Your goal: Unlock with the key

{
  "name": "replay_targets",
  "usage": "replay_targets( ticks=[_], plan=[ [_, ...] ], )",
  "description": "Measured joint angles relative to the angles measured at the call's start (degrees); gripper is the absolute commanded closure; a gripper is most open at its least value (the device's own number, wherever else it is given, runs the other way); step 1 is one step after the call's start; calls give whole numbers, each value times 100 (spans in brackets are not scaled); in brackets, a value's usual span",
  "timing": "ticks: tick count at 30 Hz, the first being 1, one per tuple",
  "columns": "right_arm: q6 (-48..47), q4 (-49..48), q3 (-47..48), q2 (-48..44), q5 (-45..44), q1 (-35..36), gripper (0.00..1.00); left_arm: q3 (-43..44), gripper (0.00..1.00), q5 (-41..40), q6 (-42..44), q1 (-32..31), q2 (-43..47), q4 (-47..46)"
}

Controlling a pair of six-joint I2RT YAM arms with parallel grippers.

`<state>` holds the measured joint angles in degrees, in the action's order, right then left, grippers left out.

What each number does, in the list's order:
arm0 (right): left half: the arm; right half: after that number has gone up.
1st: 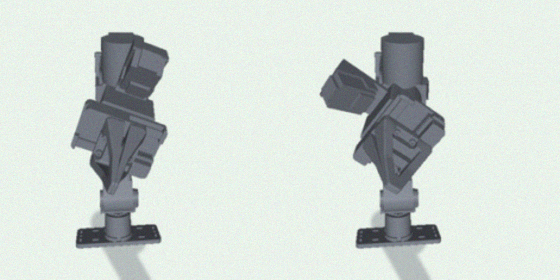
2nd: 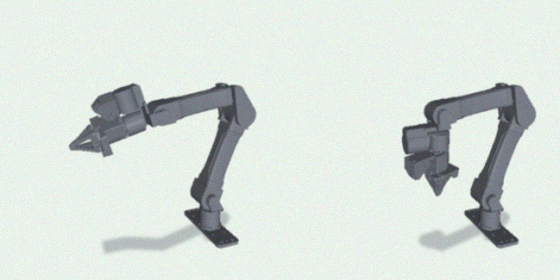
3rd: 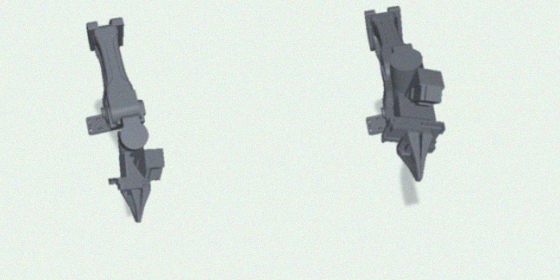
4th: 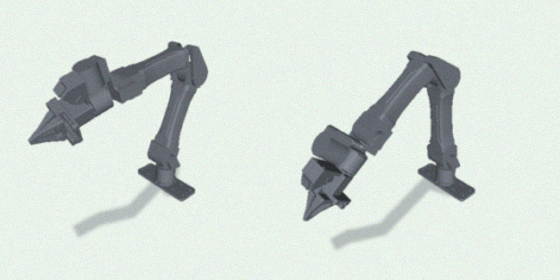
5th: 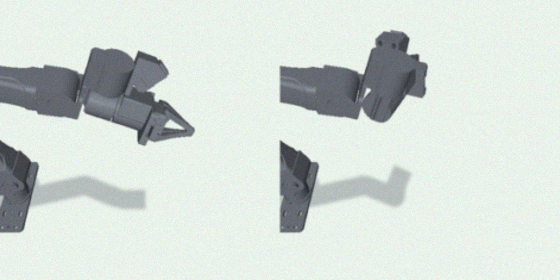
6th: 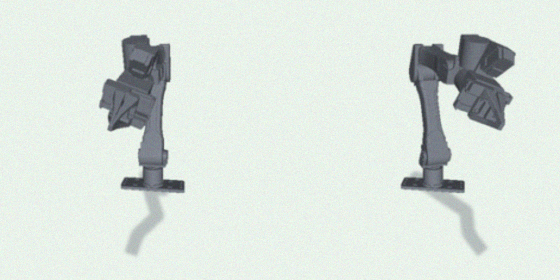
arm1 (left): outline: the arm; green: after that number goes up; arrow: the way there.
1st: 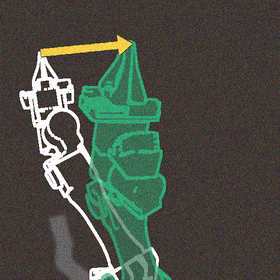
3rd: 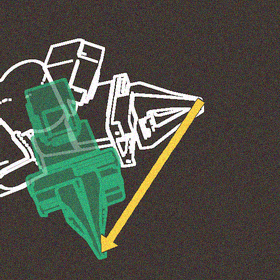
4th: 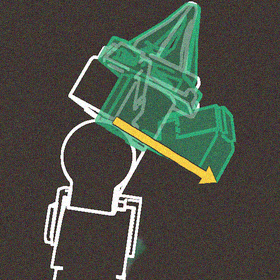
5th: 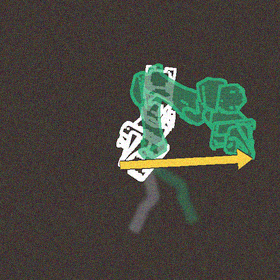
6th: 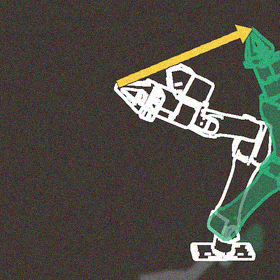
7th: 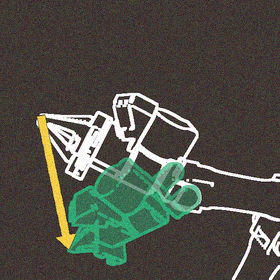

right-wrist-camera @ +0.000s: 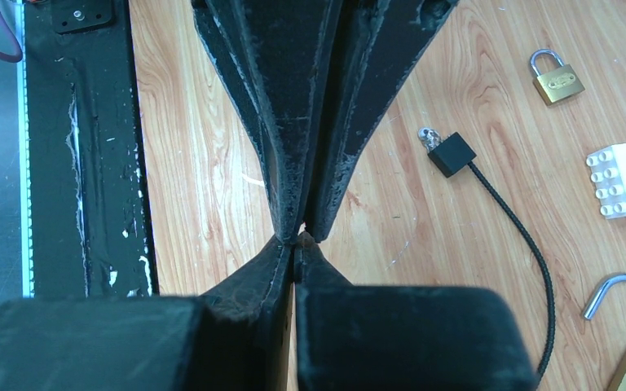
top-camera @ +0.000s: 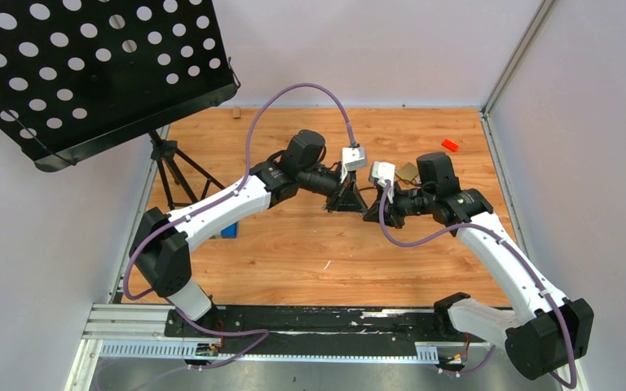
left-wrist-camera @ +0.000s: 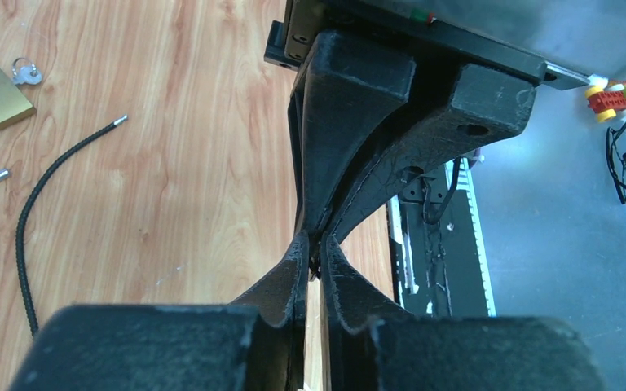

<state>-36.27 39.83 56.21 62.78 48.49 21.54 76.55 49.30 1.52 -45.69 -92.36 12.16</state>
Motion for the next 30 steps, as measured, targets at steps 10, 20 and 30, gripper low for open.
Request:
replay_targets(
  ticks=[10,20,30],
  plan=[
    [39,4,-2,0,-46,0,100,50,100,17,164,-9,-31,68],
    [81,28,-7,0,-96,2,100,55,82,-31,452,-39,-31,175],
    [85,26,-7,0,-111,2,100,55,88,-92,509,-42,-28,234]
  ],
)
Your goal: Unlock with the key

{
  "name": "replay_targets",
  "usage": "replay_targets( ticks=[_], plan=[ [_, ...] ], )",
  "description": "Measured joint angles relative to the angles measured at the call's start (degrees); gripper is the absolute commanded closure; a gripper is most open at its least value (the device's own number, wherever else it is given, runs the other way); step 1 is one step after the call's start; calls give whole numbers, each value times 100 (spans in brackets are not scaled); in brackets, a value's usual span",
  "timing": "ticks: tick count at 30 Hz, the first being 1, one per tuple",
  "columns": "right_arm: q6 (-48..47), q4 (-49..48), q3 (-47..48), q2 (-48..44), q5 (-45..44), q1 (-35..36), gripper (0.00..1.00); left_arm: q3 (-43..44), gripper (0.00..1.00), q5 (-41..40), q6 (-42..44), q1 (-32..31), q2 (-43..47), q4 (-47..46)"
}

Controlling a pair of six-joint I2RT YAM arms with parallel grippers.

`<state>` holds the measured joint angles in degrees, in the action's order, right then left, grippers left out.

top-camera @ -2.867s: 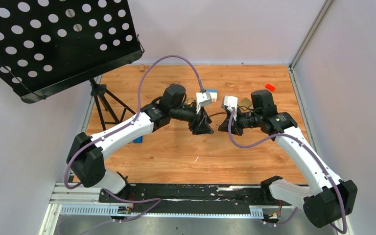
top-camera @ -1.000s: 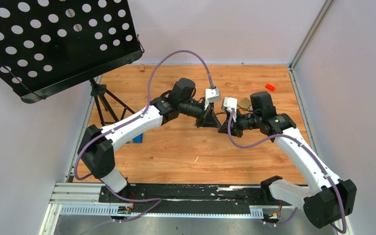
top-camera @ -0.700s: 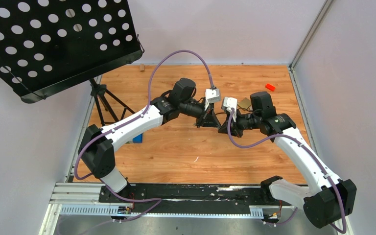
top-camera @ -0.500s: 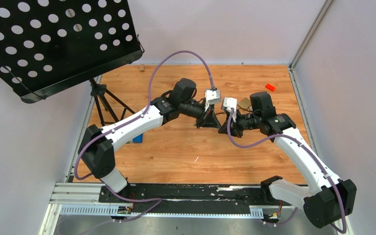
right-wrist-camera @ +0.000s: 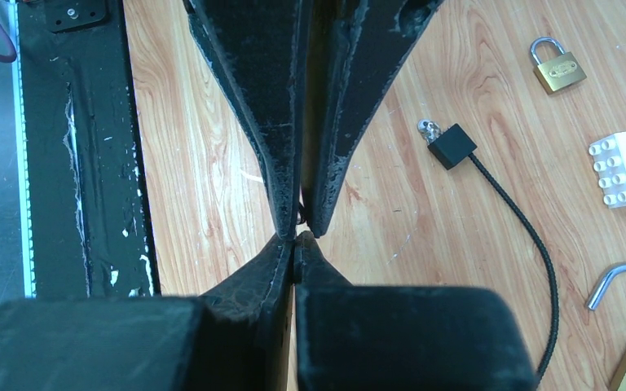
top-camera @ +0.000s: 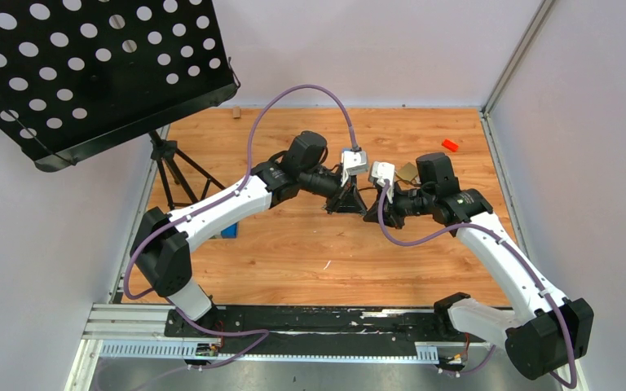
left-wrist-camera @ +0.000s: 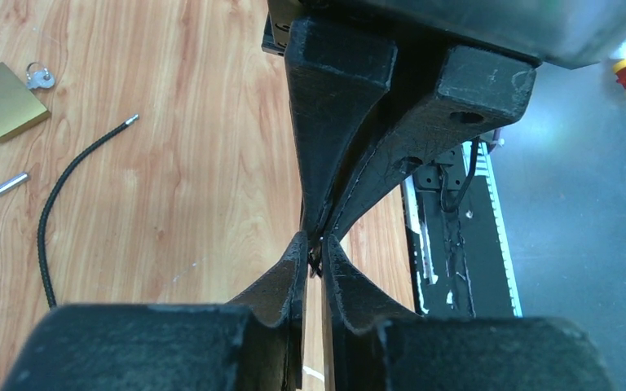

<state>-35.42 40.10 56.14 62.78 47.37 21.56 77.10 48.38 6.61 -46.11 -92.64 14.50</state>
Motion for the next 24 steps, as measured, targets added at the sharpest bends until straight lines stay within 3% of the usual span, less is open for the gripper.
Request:
replay_targets(
  ticks=[9,20,24],
  plan=[
    [44,26,4,0,-42,0,100,0,100,-20,129,0,0,68],
    [44,129,37,2,-63,0,100,0,100,-46,299,-20,4,114],
    [68,107,39,2,-55,7,92,-59,100,-118,297,-26,85,87]
  ],
)
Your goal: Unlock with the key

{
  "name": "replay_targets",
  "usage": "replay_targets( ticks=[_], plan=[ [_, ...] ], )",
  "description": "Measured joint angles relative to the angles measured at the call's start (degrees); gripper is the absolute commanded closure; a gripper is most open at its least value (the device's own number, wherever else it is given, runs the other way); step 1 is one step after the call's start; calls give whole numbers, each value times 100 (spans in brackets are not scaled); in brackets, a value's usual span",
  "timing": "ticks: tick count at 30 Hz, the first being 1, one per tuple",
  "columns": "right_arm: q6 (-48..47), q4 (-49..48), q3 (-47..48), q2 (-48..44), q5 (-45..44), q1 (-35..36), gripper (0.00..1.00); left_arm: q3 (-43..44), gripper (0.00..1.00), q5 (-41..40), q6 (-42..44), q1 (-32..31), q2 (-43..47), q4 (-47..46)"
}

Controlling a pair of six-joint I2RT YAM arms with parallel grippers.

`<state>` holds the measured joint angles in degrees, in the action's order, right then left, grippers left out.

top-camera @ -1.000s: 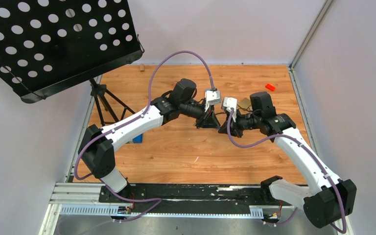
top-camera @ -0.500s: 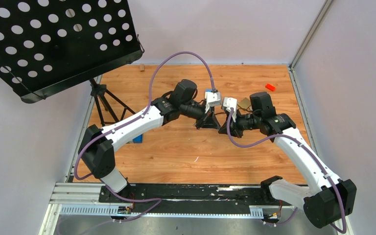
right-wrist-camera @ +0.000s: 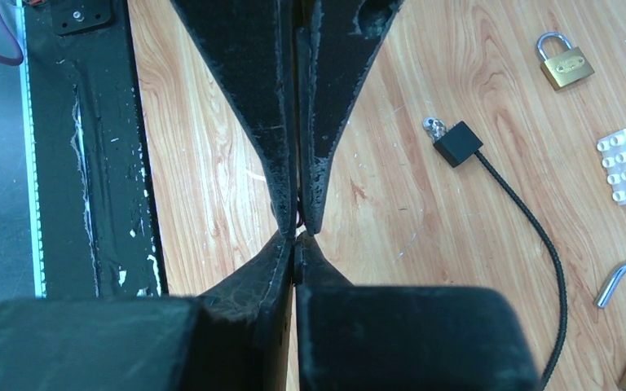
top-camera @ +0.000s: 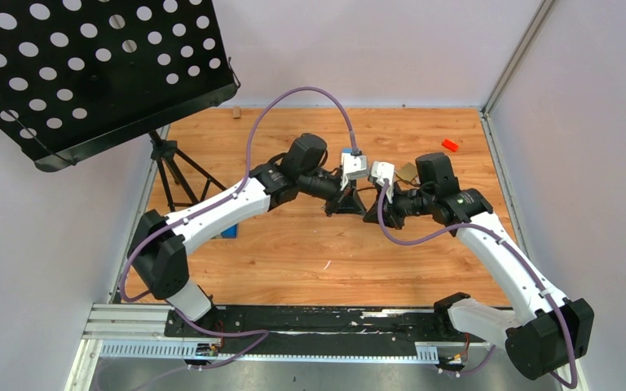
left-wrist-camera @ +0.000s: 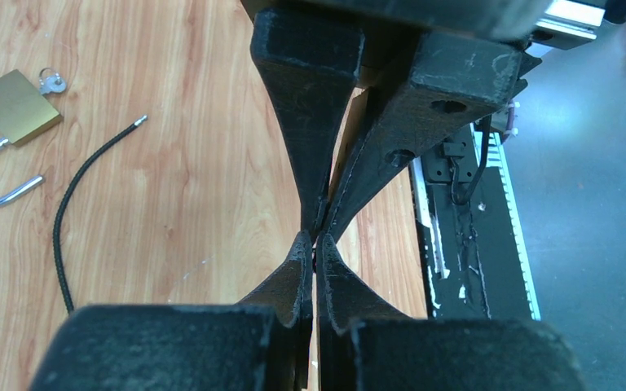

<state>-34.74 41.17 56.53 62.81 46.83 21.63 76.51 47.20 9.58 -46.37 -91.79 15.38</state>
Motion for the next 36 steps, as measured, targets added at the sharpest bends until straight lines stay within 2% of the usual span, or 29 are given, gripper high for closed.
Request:
replay_targets(
  ticks=[8,10,19,23,28,36],
  plan=[
    [63,-208,-2,-33,-210,-9,54,-214,100,-164,-7,170,264,175],
    [66,-256,-2,-44,-289,-9,50,-289,100,-173,-22,240,323,203],
    [81,-472,-2,-17,-715,-9,39,-452,100,-457,24,549,793,433],
    [227,-754,39,313,-973,-9,36,-496,100,-761,221,728,1207,765],
    [560,-1185,396,1257,-1300,-7,36,-800,100,-1209,535,903,1886,1226],
    [841,-1829,1998,3418,-1989,334,32,-1178,100,-1504,1084,911,2682,2004]
  ],
)
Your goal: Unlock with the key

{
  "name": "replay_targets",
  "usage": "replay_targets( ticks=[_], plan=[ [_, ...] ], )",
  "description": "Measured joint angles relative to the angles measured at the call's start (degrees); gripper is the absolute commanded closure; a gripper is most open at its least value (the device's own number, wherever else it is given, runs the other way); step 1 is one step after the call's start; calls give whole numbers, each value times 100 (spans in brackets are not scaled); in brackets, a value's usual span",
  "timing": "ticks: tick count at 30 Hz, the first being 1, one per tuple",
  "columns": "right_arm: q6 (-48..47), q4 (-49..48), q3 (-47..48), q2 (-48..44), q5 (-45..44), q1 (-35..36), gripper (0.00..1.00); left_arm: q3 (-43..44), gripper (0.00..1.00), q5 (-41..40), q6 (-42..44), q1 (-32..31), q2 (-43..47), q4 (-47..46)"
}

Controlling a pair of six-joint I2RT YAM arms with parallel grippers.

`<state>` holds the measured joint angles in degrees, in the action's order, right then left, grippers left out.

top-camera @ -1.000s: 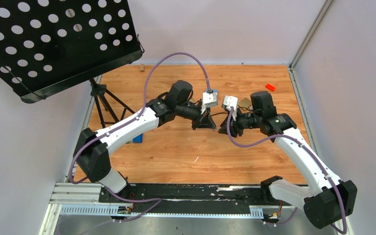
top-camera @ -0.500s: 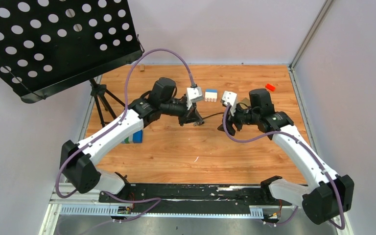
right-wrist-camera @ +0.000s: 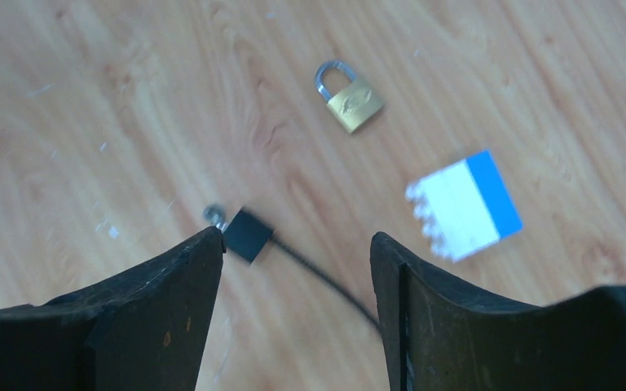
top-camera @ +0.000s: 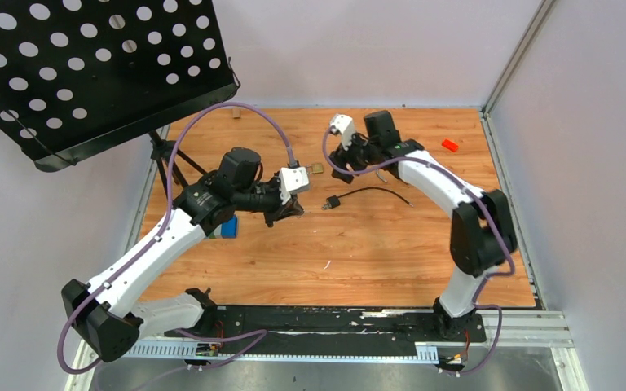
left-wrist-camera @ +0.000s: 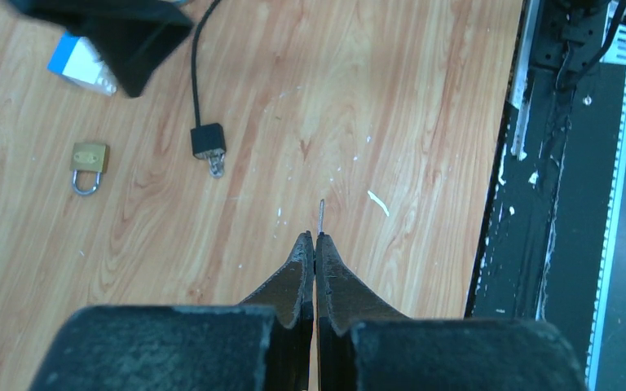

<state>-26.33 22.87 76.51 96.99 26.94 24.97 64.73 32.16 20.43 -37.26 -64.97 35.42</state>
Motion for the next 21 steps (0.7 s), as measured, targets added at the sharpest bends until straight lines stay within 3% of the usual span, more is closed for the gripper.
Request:
replay_targets(
  ticks=[6,14,21],
  plan=[
    [328,-210,1565,1692,-479,170,31,-203,100,-87,229,0,140,269],
    [874,-33,3136,3178,-841,175,32,-319,100,-125,260,0,160,295],
    [1322,258,3751,3908,-885,186,33,-378,100,-195,269,0,188,278]
  ],
)
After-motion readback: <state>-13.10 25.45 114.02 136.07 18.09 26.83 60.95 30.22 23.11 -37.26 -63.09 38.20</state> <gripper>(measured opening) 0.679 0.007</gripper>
